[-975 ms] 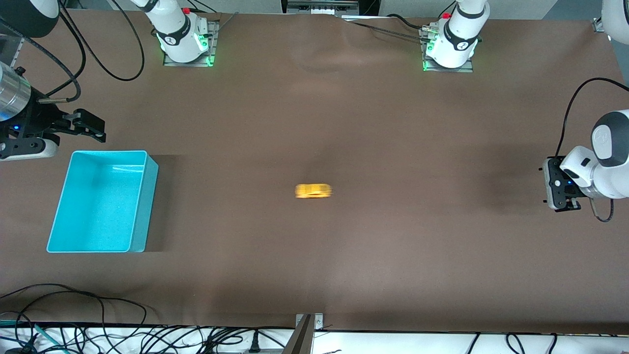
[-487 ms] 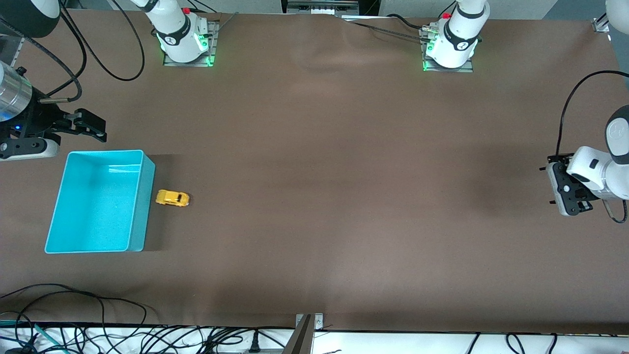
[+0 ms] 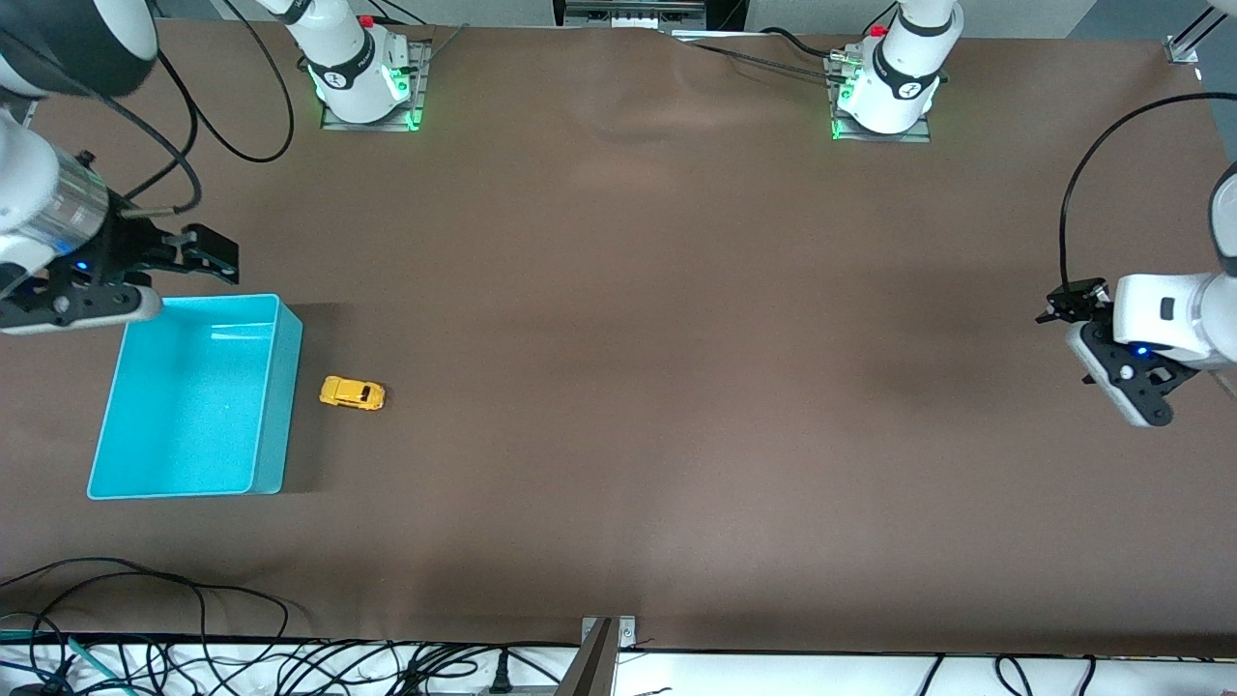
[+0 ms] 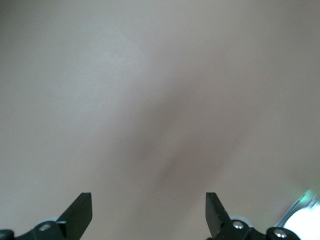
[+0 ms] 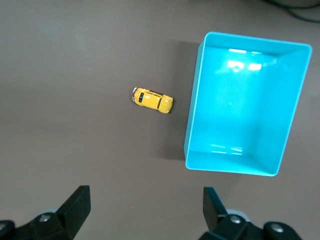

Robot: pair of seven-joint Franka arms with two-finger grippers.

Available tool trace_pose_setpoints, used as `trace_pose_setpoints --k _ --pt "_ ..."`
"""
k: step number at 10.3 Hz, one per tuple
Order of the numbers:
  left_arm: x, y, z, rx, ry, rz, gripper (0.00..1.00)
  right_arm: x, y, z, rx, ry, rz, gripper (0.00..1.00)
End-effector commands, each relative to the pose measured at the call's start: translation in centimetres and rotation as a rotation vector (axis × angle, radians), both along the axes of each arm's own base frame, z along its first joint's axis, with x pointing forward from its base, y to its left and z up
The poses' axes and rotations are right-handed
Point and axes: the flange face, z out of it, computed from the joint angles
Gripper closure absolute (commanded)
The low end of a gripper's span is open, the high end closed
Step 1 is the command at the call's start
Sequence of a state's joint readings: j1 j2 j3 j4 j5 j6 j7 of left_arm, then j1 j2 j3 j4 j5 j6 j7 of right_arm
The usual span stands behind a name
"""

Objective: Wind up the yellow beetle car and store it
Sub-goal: 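Reach the right gripper to the car while the left gripper withdraws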

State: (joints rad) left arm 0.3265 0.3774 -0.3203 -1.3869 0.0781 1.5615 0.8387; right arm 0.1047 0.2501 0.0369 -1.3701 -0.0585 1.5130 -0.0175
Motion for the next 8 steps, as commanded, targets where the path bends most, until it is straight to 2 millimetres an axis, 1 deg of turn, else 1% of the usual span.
trace_pose_setpoints --k 1,2,3,4,5,6,7,8 --pt "-1.9 -1.1 3.4 -0.004 0.02 0.151 0.0 0.2 3.6 -1.2 -0.094 0.004 0.085 0.0" --pt "-3.0 -1.9 5.5 0.017 0.014 0.213 0.0 -0.3 6.3 -1.4 -0.107 0.004 0.125 0.0" --pt "-4.3 -2.9 7.6 0.045 0.022 0.296 0.0 -0.3 7.4 -2.2 -0.108 0.012 0.145 0.0" --pt "-5.4 -3.6 8.9 0.039 0.033 0.409 0.0 -0.1 8.4 -3.3 -0.11 0.028 0.163 0.0" --pt "-6.5 -5.0 10.4 0.038 0.029 0.511 0.0 0.2 8.4 -4.3 -0.112 0.046 0.167 0.0" --pt "-8.0 -6.5 11.5 0.066 0.02 0.585 0.0 0.4 8.1 -4.8 -0.112 0.054 0.181 0.0" --pt "-9.8 -8.3 12.5 0.093 -0.001 0.623 0.0 0.5 8.2 -5.7 -0.11 0.081 0.193 0.0" --pt "-11.0 -8.6 13.7 0.105 -0.019 0.672 0.0 0.6 8.2 -7.0 -0.112 0.096 0.196 0.0"
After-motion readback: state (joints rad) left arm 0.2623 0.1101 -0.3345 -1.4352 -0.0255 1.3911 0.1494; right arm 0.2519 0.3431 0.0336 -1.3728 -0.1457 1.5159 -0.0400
